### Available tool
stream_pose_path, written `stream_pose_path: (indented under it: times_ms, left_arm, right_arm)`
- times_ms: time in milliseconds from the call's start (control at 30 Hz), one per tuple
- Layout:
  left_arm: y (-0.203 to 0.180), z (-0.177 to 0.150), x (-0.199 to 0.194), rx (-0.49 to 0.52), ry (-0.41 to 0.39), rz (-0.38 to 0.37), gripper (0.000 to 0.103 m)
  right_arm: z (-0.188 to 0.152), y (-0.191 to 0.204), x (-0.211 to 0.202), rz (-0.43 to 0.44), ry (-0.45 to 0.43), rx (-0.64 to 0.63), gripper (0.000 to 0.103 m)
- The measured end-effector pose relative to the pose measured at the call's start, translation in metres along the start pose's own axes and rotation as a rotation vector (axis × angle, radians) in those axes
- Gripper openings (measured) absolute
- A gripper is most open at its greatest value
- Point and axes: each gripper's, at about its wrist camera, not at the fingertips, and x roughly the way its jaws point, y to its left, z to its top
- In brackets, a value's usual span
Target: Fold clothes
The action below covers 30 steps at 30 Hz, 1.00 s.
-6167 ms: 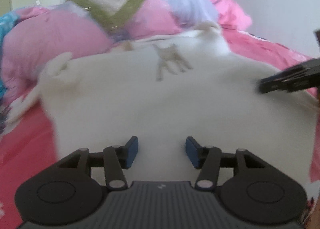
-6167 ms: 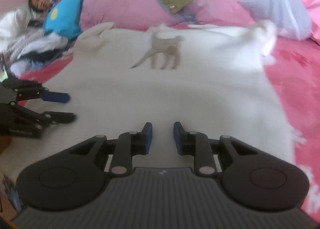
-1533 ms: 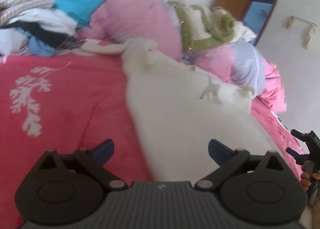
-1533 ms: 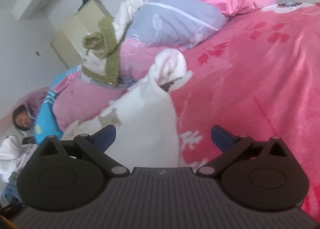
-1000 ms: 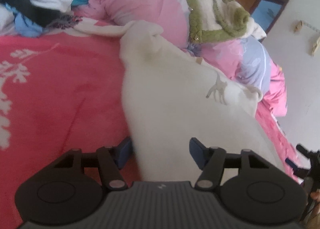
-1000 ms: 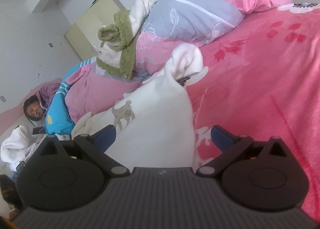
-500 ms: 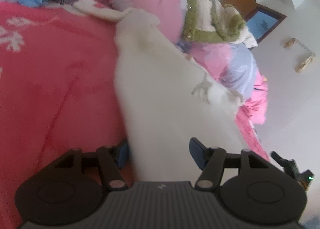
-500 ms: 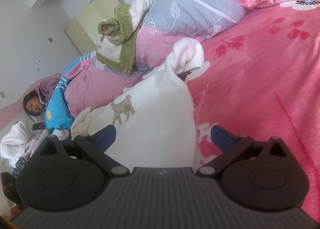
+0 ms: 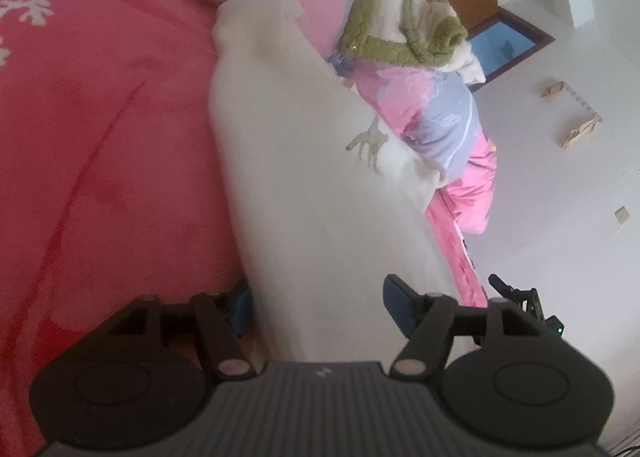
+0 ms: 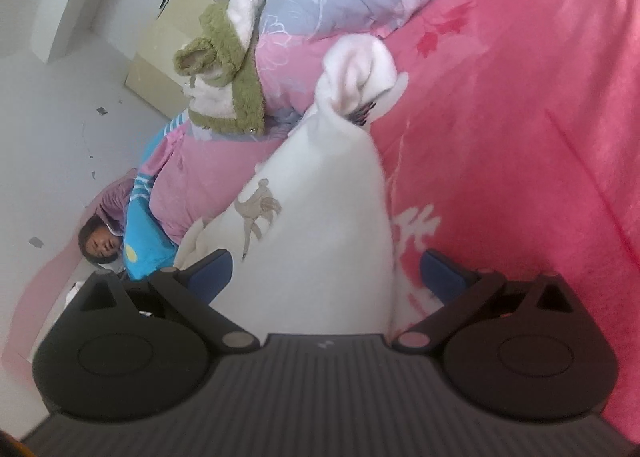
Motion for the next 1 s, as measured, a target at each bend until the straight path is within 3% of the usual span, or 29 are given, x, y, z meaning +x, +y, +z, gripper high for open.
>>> stream_pose_path:
  times_ms: [333, 633, 700, 733, 800, 1000]
  left_arm:
    - [0.01, 0.0, -0.003, -0.022, 0.003, -0.057, 0.061]
    - [0.023, -0.006, -0.012, -0.012, 0.052, -0.126, 0.046]
    - [0.026, -0.004, -0.006, -0.027, 0.055, -0.134, 0.039]
    - [0.028, -0.002, -0.003, -0.035, 0.057, -0.139, 0.036]
    - [0.03, 0.001, 0.003, -0.051, 0.061, -0.147, 0.013]
    - [0.039, 0.009, 0.021, -0.097, 0.071, -0.171, 0.011]
  right_arm:
    - [0.002, 0.023, 0.036, 0.072, 0.152, -0.047, 0.102]
    - [-0.01, 0.013, 0.001, 0.176, 0.243, 0.001, 0.091]
    - [-0.005, 0.006, 0.005, 0.189, 0.247, 0.05, 0.088]
    - [-0.001, 0.004, 0.011, 0.186, 0.249, 0.066, 0.086]
    - [0.005, 0.002, 0.025, 0.178, 0.252, 0.087, 0.077]
    - [0.012, 0.001, 0.052, 0.175, 0.28, 0.118, 0.055]
